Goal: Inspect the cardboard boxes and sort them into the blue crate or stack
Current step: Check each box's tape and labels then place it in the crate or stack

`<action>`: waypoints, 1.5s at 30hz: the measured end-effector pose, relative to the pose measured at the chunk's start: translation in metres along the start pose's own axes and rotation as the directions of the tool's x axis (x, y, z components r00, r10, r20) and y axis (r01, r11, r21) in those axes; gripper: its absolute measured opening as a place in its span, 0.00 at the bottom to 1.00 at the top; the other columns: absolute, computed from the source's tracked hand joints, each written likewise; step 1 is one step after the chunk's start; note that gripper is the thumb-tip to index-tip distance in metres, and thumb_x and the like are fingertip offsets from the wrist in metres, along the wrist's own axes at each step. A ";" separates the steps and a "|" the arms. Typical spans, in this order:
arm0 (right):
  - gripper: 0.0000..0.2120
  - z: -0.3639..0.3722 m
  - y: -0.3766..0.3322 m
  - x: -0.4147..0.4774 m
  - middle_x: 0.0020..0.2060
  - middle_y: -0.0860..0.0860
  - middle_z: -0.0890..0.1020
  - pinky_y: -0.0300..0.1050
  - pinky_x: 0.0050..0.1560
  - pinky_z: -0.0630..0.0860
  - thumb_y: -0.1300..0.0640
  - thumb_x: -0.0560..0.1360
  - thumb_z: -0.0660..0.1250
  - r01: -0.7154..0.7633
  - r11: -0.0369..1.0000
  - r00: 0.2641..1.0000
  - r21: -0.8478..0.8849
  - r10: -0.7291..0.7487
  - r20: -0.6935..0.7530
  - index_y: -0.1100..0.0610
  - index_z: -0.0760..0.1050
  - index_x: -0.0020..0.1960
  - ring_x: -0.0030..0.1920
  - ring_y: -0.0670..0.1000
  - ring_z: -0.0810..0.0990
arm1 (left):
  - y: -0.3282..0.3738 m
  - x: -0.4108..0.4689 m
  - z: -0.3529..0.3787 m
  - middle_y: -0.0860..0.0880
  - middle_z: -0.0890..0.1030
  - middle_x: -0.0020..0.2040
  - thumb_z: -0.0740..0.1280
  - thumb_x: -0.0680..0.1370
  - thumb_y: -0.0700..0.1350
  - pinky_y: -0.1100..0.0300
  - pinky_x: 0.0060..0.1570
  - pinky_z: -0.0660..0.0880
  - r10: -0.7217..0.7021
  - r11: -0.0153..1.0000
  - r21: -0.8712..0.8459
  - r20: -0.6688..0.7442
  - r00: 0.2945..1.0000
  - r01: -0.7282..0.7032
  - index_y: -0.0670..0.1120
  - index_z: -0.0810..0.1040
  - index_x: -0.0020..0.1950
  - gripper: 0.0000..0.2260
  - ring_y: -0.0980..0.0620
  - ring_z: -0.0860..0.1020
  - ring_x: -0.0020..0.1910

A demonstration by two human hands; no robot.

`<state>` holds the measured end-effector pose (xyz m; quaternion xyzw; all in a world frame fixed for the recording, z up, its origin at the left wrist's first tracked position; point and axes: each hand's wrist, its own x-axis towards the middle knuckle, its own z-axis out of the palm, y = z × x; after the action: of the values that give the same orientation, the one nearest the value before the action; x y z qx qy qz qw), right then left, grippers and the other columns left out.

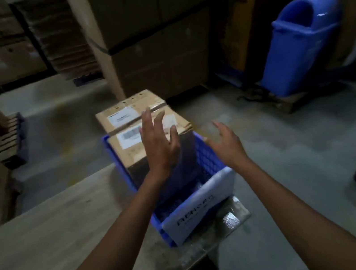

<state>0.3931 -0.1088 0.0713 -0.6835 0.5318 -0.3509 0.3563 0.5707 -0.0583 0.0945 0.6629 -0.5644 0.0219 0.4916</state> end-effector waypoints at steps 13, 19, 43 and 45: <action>0.24 -0.180 0.129 -0.213 0.69 0.56 0.76 0.52 0.68 0.71 0.54 0.78 0.71 -0.466 0.882 0.705 0.075 0.421 -0.571 0.57 0.72 0.73 0.68 0.56 0.75 | 0.179 -0.146 0.188 0.43 0.77 0.65 0.63 0.83 0.50 0.54 0.61 0.70 0.165 0.888 -0.411 0.705 0.690 0.208 0.43 0.75 0.67 0.17 0.44 0.75 0.64; 0.21 -0.252 0.220 -0.300 0.69 0.54 0.75 0.58 0.69 0.72 0.53 0.80 0.68 -0.516 0.712 0.440 0.477 0.698 -0.565 0.54 0.72 0.72 0.68 0.56 0.74 | 0.237 -0.239 0.263 0.43 0.77 0.59 0.61 0.84 0.50 0.55 0.56 0.68 0.017 0.775 -0.209 0.950 0.311 0.596 0.43 0.76 0.61 0.13 0.46 0.74 0.59; 0.18 -0.336 0.518 -0.402 0.61 0.57 0.80 0.50 0.59 0.75 0.53 0.82 0.62 -0.626 0.169 0.068 0.762 0.984 -0.163 0.63 0.75 0.67 0.57 0.57 0.77 | 0.218 -0.430 0.464 0.44 0.76 0.68 0.59 0.84 0.50 0.55 0.54 0.68 -0.460 0.649 0.340 0.888 -0.006 0.681 0.41 0.74 0.70 0.19 0.44 0.74 0.64; 0.15 -0.345 0.500 -0.395 0.61 0.56 0.80 0.51 0.58 0.74 0.55 0.80 0.64 -0.641 0.279 0.115 0.715 0.956 -0.270 0.61 0.77 0.64 0.57 0.56 0.77 | 0.221 -0.415 0.442 0.46 0.78 0.62 0.59 0.83 0.49 0.55 0.51 0.70 -0.432 0.650 0.250 0.899 0.078 0.718 0.41 0.77 0.64 0.16 0.46 0.76 0.58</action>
<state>-0.2159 0.1477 -0.2259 0.0135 0.8134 -0.4139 0.4084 0.0178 -0.0284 -0.2371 0.6516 -0.4176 -0.6177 0.1396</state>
